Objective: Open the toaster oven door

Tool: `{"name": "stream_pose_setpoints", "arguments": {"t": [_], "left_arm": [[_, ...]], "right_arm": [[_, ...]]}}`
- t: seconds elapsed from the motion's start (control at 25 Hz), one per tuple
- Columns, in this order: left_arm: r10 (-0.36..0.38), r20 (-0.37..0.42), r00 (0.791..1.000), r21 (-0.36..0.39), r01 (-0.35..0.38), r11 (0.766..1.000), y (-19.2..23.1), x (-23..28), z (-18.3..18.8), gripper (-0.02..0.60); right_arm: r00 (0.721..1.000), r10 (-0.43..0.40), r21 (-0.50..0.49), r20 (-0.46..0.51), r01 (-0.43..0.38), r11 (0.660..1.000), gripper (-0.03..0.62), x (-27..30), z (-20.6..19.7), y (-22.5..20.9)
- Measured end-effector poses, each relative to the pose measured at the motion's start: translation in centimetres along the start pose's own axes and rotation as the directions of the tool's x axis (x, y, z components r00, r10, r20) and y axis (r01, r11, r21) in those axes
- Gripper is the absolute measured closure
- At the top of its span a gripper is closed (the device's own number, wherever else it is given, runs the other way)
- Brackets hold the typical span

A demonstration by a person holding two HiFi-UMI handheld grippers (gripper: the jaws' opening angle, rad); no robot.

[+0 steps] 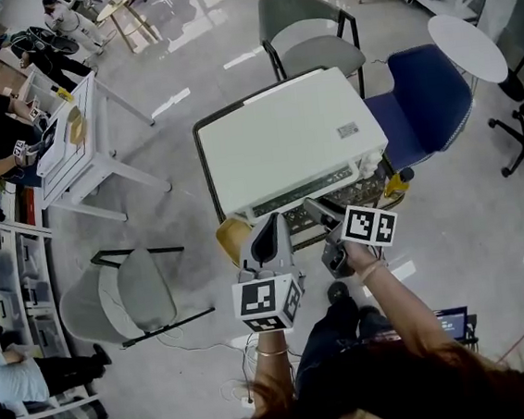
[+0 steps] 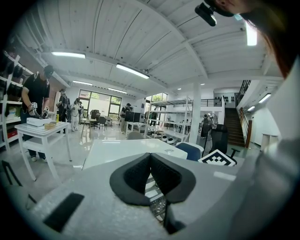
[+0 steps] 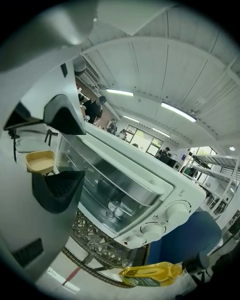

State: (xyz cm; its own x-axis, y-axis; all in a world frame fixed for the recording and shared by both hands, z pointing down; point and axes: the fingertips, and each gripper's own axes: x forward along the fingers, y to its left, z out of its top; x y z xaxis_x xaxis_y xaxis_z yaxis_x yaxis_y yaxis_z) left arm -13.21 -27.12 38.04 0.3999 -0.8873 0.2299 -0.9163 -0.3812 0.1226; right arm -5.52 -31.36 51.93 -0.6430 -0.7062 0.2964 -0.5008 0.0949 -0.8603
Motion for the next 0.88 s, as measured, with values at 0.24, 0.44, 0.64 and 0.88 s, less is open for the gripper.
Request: {"name": "stream_pose_setpoints", "arguments": {"t": [0.24, 0.44, 0.64, 0.88], "left_arm": [[0.003, -0.003, 1.0, -0.012, -0.003, 1.0, 0.6, -0.1, -0.1, 0.568], [0.005, -0.006, 1.0, -0.017, -0.006, 1.0, 0.8, 0.0, -0.3, 0.566], [0.005, -0.01, 1.0, -0.019, -0.005, 1.0, 0.6, 0.2, -0.5, 0.566], [0.004, -0.01, 1.0, -0.022, -0.004, 1.0, 0.4, 0.2, -0.6, 0.567]], "right_arm": [[1.0, 0.019, 0.054, 0.012, -0.02, 0.998, 0.372, 0.8, 0.1, 0.0], [0.999, 0.028, 0.086, 0.03, -0.03, 0.996, 0.368, 1.2, 0.5, 0.1], [0.999, 0.022, 0.106, 0.049, -0.027, 0.994, 0.375, 1.5, 1.4, -0.2], [0.999, -0.006, 0.052, 0.034, 0.004, 0.999, 0.393, 1.6, 1.6, -0.1]]}}
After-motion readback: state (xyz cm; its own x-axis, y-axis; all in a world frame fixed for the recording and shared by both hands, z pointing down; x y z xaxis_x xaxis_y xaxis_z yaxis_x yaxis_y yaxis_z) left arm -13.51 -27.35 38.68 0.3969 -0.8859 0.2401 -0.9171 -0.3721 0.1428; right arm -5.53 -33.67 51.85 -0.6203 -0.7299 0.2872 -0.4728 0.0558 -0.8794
